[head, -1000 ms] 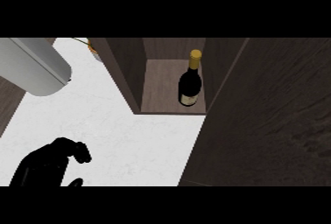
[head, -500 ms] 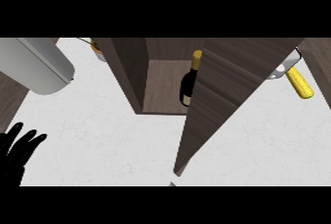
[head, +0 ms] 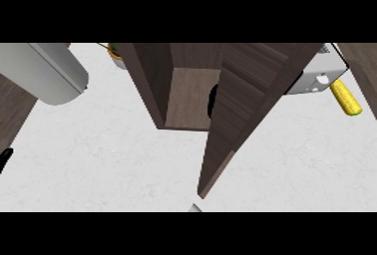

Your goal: Pick up the wine, place it into the cabinet and close the cabinet

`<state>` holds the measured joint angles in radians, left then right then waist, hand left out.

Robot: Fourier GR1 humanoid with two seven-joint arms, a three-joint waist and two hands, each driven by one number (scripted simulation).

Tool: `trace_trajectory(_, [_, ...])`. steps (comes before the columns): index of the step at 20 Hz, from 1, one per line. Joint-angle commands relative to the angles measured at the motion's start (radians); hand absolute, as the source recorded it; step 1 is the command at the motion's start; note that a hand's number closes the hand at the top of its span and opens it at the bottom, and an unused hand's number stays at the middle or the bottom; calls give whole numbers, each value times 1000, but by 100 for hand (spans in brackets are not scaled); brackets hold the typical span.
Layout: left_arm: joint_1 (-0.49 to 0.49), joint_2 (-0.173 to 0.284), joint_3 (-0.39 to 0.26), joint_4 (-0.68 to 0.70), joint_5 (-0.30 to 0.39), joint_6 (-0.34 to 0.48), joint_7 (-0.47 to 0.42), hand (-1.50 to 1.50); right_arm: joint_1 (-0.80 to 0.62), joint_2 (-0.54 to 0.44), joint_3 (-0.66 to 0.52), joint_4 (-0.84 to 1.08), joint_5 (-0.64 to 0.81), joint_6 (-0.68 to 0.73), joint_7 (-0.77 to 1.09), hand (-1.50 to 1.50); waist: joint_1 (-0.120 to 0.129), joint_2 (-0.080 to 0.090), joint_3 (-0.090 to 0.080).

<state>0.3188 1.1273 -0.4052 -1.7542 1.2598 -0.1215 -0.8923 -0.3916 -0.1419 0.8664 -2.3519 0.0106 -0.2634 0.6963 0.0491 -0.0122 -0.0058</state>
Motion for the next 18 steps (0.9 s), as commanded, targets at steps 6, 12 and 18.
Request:
trace_trajectory(6, [58,81,101,77,39,-175,-11,-150,-279,134,-33,247,12,-204,-56,150,23,11,0])
trace_trajectory(12, [144,86,150,103,34,-271,-39,-150,-471,139,-206,492,-76,-247,-106,150,29,15,4])
trace_trajectory(18, [140,56,195,147,12,-287,-9,-150,-705,141,-393,732,-233,-140,-152,150,5,16,4])
